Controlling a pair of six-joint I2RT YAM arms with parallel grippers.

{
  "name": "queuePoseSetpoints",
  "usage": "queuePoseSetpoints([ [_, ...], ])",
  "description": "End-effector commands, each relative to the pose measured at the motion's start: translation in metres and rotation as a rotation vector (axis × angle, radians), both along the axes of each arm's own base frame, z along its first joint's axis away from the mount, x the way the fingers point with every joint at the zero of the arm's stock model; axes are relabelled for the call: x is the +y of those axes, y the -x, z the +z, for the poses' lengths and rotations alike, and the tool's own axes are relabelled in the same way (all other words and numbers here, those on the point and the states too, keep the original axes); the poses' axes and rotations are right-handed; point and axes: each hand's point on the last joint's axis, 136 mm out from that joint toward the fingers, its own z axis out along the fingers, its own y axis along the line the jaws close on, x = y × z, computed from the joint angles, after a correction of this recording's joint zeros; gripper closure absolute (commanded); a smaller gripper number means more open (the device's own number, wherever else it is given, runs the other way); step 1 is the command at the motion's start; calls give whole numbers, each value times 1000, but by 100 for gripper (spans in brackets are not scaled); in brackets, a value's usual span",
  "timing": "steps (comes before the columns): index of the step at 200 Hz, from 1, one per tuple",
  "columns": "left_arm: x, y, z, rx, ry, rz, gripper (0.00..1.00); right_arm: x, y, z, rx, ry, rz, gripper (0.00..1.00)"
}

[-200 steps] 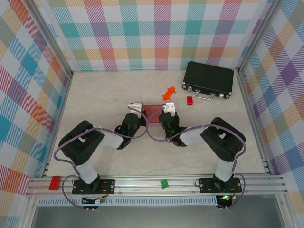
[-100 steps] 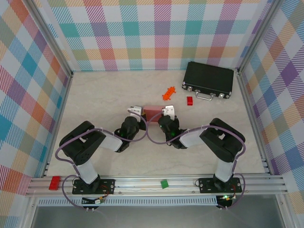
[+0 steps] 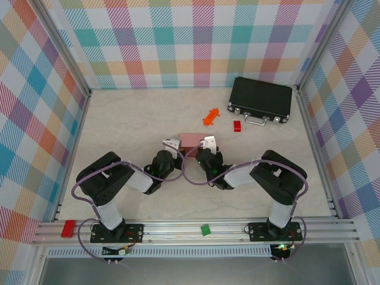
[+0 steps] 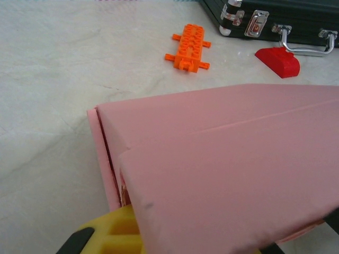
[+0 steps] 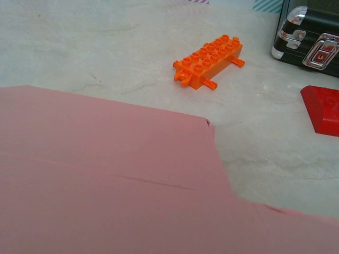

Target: Fold the paper box

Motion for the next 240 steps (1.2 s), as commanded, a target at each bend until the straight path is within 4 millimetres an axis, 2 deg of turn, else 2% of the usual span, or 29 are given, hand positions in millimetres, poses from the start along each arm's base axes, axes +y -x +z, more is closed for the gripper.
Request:
queuePoseSetpoints([
  [1, -8, 9, -3, 0, 11, -46, 85, -1, 8, 4, 2, -4, 8, 58],
  [100, 3, 16, -6, 1, -4, -25, 71, -18, 25, -7, 57, 23, -5, 44],
  [186, -1, 20, 15, -16, -33, -77, 51, -30, 34, -2, 97, 33, -20, 43],
  [240, 6, 26, 9, 13, -74, -75, 43, -35, 40, -10, 127, 43, -18, 43],
])
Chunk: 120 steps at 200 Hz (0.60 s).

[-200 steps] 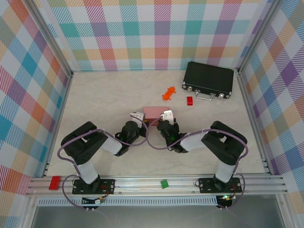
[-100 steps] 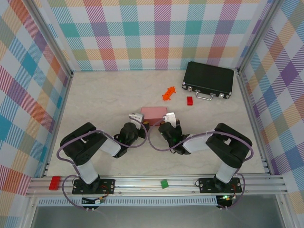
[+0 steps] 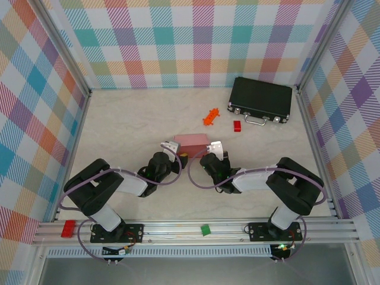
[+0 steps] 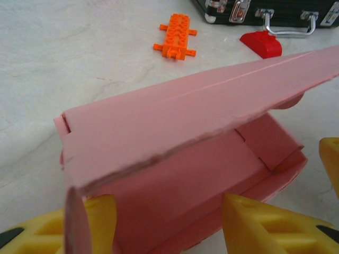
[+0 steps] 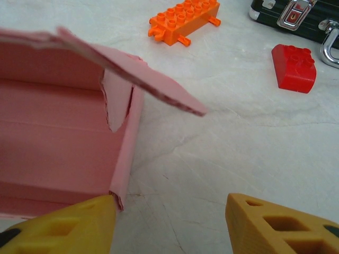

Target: Fold the paper box

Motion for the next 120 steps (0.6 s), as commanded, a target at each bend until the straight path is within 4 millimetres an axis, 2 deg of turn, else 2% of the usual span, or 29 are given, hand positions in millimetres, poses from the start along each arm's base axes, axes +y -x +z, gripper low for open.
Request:
queuePoseSetpoints([
  [1, -1, 6, 1, 0, -22, -18, 43, -3, 7, -3, 21, -6, 2, 43],
  [39, 3, 12, -2, 11, -24, -21, 41, -5, 10, -4, 31, -13, 6, 43],
  [84, 11, 20, 1, 10, -36, -20, 30, -14, 18, -5, 45, 0, 7, 41],
  [120, 13, 31, 7, 8, -46, -60, 25, -23, 25, -8, 68, 10, -2, 41],
])
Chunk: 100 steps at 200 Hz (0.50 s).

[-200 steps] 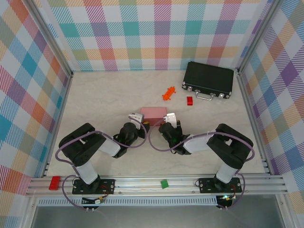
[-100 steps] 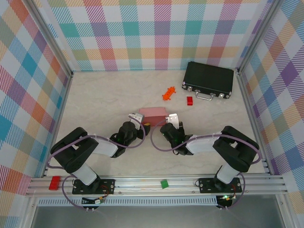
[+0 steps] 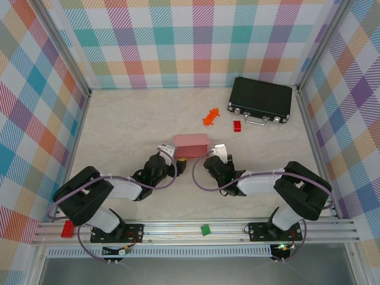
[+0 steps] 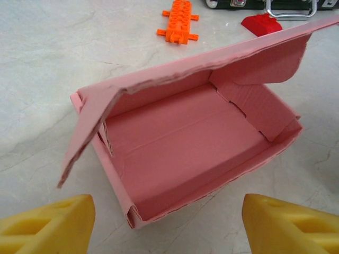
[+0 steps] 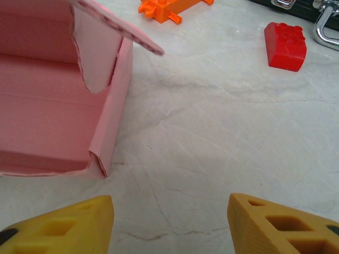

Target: Fold the paper box

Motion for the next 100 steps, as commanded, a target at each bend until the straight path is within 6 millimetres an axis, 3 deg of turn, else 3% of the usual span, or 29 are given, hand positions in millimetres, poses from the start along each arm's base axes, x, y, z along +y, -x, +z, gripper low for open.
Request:
queuePoseSetpoints([
  [1, -2, 12, 4, -2, -16, -49, 25, -8, 9, -3, 27, 1, -9, 41],
  [42, 14, 25, 16, -7, -53, -42, 25, -25, 16, -4, 43, 22, -66, 39],
  [75, 31, 35, 33, -61, -80, -29, 17, -45, 17, -5, 39, 69, -161, 35],
  [100, 55, 35, 50, -99, -66, 79, 16, -61, 15, -6, 77, 84, -253, 34],
])
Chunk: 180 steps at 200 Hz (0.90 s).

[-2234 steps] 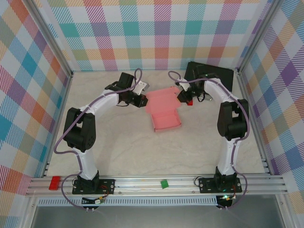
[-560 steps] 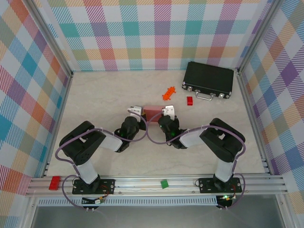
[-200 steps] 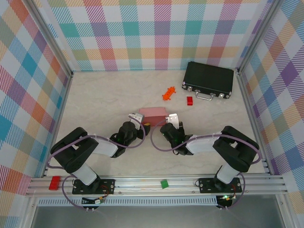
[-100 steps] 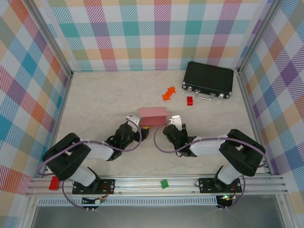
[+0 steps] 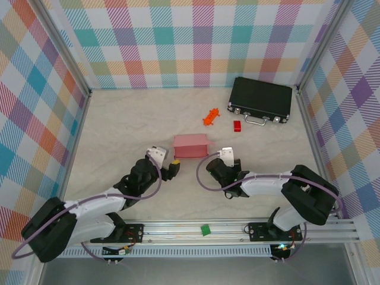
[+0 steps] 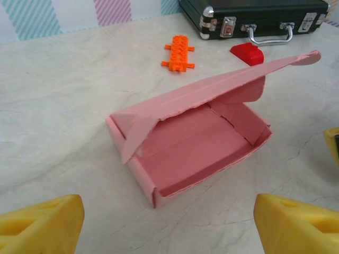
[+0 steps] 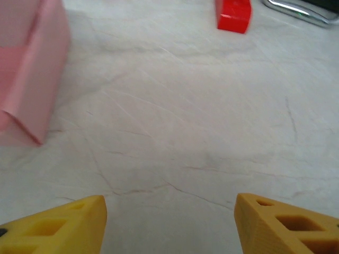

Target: Fold the paper box

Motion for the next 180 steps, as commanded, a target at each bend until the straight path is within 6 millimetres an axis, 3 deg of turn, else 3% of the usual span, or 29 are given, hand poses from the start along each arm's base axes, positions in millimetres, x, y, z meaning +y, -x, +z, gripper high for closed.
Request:
queuePoseSetpoints([
  [1, 23, 4, -2, -3, -43, 89, 16, -23, -1, 1, 17, 22, -127, 34],
  [24, 45, 4, 19, -39, 12, 193, 11, -42, -4, 3, 40, 10, -206, 32],
  [43, 75, -2, 34, -39, 46, 363, 7, -60, -8, 6, 72, -17, -265, 32],
  [75, 113, -17, 32, 86, 86, 554, 7, -80, -25, 21, 89, -69, -290, 32],
  [99, 128, -35, 24, 206, 132, 629, 8, -87, -42, 35, 98, -120, -267, 32],
  [129, 131, -62, 28, 275, 159, 655, 8, -86, -67, 54, 132, -202, -185, 32],
  [156, 109, -92, 38, 361, 189, 568, 8, -69, -91, 80, 175, -319, -69, 32],
  [180, 82, -112, 41, 450, 199, 473, 8, -42, -105, 101, 227, -395, 55, 32],
])
